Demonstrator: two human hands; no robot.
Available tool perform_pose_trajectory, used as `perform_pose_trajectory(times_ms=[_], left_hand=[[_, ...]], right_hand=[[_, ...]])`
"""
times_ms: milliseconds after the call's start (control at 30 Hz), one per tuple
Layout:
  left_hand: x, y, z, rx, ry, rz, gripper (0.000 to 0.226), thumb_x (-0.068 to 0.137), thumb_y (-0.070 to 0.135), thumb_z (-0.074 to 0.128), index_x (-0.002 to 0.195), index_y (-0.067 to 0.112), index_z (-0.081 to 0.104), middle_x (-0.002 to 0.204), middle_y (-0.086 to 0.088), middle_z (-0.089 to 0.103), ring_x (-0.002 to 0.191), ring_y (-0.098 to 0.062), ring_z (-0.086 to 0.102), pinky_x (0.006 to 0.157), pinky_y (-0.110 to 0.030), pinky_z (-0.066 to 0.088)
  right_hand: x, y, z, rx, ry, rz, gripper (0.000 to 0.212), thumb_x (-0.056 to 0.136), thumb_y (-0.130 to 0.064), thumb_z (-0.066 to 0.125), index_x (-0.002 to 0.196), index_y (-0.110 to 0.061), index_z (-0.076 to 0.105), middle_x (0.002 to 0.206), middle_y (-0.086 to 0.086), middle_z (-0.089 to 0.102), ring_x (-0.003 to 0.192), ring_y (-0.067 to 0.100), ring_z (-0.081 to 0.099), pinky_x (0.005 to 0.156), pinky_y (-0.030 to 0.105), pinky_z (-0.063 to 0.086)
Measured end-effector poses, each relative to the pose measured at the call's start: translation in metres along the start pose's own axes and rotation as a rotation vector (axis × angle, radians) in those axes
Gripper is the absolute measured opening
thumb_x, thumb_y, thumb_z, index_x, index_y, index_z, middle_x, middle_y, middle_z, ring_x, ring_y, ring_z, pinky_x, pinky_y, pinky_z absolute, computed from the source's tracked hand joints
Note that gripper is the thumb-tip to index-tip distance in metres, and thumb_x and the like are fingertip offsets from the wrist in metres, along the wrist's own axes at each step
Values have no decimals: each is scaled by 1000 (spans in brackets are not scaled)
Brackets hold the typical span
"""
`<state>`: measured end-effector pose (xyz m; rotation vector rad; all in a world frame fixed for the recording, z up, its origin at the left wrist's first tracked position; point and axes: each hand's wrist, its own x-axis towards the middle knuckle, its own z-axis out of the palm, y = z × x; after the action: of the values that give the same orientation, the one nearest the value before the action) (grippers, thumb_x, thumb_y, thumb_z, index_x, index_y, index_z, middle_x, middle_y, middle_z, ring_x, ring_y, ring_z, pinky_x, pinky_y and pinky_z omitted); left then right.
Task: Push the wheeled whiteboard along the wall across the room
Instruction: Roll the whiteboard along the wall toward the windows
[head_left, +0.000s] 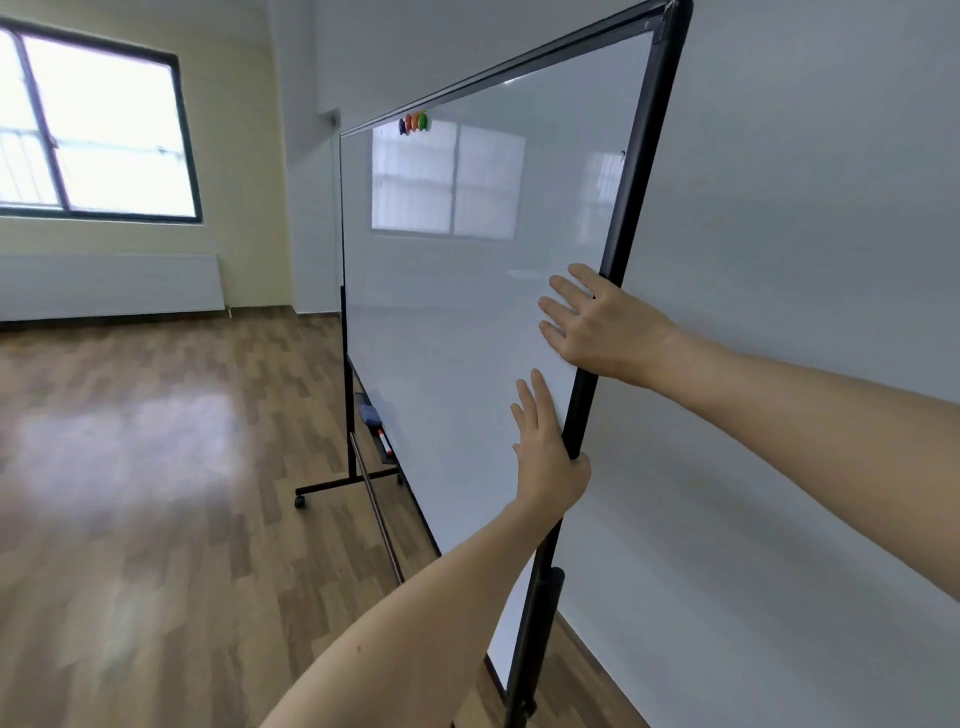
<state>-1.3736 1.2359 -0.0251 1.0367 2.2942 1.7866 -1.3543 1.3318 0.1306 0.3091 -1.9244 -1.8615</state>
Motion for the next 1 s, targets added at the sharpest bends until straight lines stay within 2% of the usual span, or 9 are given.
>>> perform_pose_trajectory(times_ms=[133,333,567,700,867,1000], left_hand=[[45,-16,3,24,19,-3,110,75,-6,46,146,43,-21,162,7,-21,149,-31,-14,107,-65,33],[111,-44,6,43,46,3,109,75,-7,46,147,41,-21,162,8,-21,149,-30,-13,108,-65,33],[192,-74,9,32,49,-8,107,76,-12,42,148,38,-21,161,8,-23,149,-29,-17,113,-65,23],[239,-94,7,29,43,-11,108,76,-11,43,148,38,-21,161,7,-23,149,-30,-16,113,-64,24],[307,-122,0,15,29,-12,109,77,-11,44,147,38,-22,161,7,-24,148,-30,-18,115,-64,20],[357,-137,-5,30,22,-24,106,78,-11,43,148,34,-23,161,5,-24,148,-30,-18,116,-66,13]], right_hand=[[29,-6,46,-1,31,38,9,84,-8,65,90,-12,71,111,15,72,111,40,61,103,53,42],[72,-14,103,36,69,52,10,81,-2,64,78,-10,68,101,18,73,107,41,63,101,52,45],[119,-23,174,58,91,80,6,79,-5,69,83,-9,71,108,17,72,111,41,62,100,51,46],[146,-26,210,58,91,92,10,80,-5,70,89,-10,71,113,16,71,114,40,61,102,51,45],[194,-33,268,68,99,84,9,79,-1,68,82,-9,70,108,16,72,112,39,62,100,50,47],[228,-40,313,90,114,111,12,79,-3,69,89,-9,72,112,16,71,114,39,61,102,50,45]])
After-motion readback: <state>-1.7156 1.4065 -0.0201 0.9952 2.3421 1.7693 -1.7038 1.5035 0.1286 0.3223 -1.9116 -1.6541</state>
